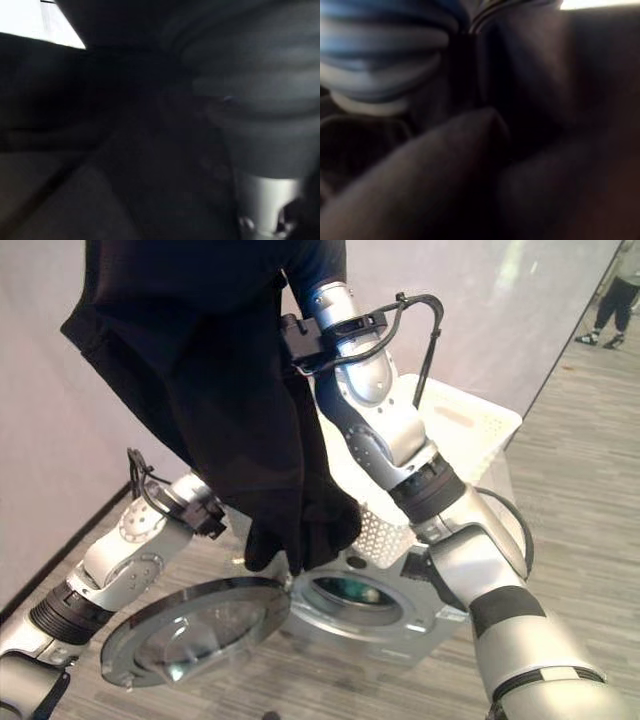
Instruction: Grab the laundry basket,head to the washer,open it,put in the laundry and shut it.
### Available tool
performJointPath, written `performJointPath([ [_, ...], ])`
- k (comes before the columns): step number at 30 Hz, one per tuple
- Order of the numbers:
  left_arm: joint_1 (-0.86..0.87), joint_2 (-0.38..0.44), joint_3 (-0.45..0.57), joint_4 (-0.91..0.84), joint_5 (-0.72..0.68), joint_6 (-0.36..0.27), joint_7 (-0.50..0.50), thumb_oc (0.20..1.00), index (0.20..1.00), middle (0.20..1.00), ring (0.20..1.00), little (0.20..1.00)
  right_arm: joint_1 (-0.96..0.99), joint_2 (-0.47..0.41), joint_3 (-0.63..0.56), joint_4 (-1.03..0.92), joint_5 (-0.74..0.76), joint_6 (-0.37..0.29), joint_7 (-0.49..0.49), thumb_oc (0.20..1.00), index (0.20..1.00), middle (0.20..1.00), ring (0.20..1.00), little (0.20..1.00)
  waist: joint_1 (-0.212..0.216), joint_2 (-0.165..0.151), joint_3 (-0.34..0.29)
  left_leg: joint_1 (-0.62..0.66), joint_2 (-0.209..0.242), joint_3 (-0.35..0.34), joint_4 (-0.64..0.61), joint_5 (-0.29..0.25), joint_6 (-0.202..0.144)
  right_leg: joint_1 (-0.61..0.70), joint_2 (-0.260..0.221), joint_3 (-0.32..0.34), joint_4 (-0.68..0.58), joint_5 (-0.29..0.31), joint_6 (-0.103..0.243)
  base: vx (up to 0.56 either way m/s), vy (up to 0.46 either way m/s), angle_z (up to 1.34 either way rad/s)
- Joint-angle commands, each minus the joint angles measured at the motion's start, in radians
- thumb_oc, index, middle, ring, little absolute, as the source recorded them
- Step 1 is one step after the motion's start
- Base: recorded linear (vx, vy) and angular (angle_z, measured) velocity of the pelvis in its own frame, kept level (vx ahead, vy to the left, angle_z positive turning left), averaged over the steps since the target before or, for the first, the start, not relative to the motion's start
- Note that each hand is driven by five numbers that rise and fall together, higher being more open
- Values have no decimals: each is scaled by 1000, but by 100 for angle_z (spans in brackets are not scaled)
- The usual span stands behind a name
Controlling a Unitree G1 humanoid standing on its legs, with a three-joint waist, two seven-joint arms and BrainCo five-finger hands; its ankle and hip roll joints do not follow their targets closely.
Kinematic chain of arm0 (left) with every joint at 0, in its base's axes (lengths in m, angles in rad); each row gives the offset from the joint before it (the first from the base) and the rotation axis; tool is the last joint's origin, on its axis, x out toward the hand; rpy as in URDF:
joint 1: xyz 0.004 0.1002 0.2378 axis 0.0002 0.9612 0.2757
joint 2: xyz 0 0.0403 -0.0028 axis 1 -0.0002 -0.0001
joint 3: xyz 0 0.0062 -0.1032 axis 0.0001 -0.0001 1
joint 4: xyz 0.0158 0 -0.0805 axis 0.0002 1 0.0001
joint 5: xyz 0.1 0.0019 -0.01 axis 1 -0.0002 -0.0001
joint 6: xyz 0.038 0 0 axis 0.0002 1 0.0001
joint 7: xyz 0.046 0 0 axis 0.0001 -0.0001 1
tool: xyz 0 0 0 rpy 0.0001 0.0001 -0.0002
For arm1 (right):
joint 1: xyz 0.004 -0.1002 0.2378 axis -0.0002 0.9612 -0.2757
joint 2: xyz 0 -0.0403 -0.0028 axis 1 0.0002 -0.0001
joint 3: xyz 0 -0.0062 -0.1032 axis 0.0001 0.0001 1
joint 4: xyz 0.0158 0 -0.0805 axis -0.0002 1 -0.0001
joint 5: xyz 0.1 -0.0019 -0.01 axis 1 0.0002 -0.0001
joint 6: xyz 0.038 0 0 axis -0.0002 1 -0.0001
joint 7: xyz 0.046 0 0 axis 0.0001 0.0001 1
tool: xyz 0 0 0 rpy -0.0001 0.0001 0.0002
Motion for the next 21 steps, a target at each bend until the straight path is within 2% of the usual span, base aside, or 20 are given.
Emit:
performJointPath([
  [1, -6, 66, 64, -33, -66, -72, -40, 1000, 1000, 1000, 1000, 1000, -120, -95, -38, 42, -43, -19, -8, 200, 200, 200, 200, 200, 18, -18, 6, 40, 3, -30, 1, 0, -52, -27, -1, 25, -2, 115, 12, 13, 11, -4],
  [4, 59, 121, 100, -61, -92, -70, -78, 1000, 1000, 1000, 1000, 1000, -141, -188, -30, 105, -80, -20, -4, 200, 200, 200, 200, 200, 21, -12, 3, 43, -1, -30, 1, -3, -54, -24, -3, 22, -2, 116, 15, 17, 18, -4],
  [9, 109, 147, 125, -73, -119, -64, -98, 1000, 1000, 1000, 1000, 1000, -149, -245, -29, 154, -100, -26, -10, 200, 200, 200, 200, 200, 28, -8, 1, 44, -4, -36, 1, -4, -56, -20, -6, 18, -3, 115, 18, 0, 0, 0],
  [14, 97, 157, 91, -73, -141, -56, -97, 1000, 1000, 1000, 1000, 1000, -144, -208, -35, 168, -101, -31, -16, 200, 200, 200, 200, 200, 34, 1, -3, 45, -9, -46, 1, -5, -54, -14, -8, 11, -3, 114, 17, 0, 2, 1],
  [18, 54, 134, 36, -69, -148, -52, -94, 1000, 1000, 1000, 1000, 1000, -154, -158, -22, 184, -111, -25, -18, 200, 200, 200, 200, 200, 37, 3, -5, 47, -12, -49, 1, -6, -53, -10, -9, 7, -3, 112, 16, 0, 5, 5],
  [20, 30, 98, 5, -65, -149, -51, -87, 1000, 1000, 1000, 1000, 1000, -164, -125, -12, 191, -118, -19, -20, 200, 200, 200, 200, 200, 37, 3, -5, 49, -14, -49, 1, -8, -51, -7, -11, 4, -3, 111, 17, 0, 10, 3],
  [21, 19, 54, -8, -54, -152, -52, -76, 1000, 1000, 1000, 1000, 1000, -174, -107, -10, 200, -125, -16, -24, 200, 200, 200, 200, 200, 35, 2, -5, 50, -16, -49, 1, -8, -49, -7, -11, 6, -3, 111, 16, -2, 11, 5],
])
